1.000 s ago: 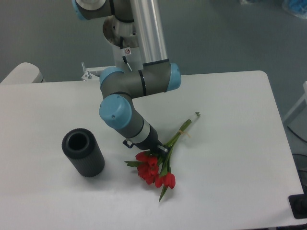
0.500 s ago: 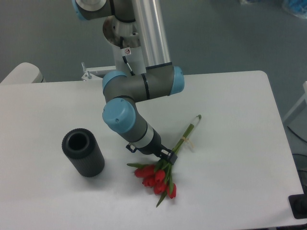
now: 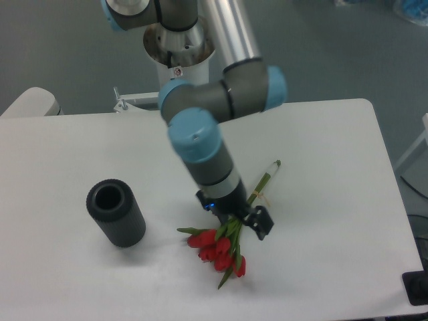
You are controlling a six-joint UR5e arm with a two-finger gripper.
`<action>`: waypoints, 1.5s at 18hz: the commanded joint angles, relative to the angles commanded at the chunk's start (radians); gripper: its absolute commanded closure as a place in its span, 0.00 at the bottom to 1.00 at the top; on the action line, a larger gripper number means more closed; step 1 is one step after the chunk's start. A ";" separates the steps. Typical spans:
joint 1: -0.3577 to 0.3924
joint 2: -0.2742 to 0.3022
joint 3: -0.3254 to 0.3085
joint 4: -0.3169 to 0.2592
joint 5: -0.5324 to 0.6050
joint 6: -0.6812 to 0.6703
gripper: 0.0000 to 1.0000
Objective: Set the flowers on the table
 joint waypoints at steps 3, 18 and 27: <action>0.077 0.005 0.055 -0.088 -0.055 0.094 0.01; 0.272 0.049 0.098 -0.194 -0.148 0.548 0.01; 0.270 0.049 0.100 -0.197 -0.146 0.548 0.01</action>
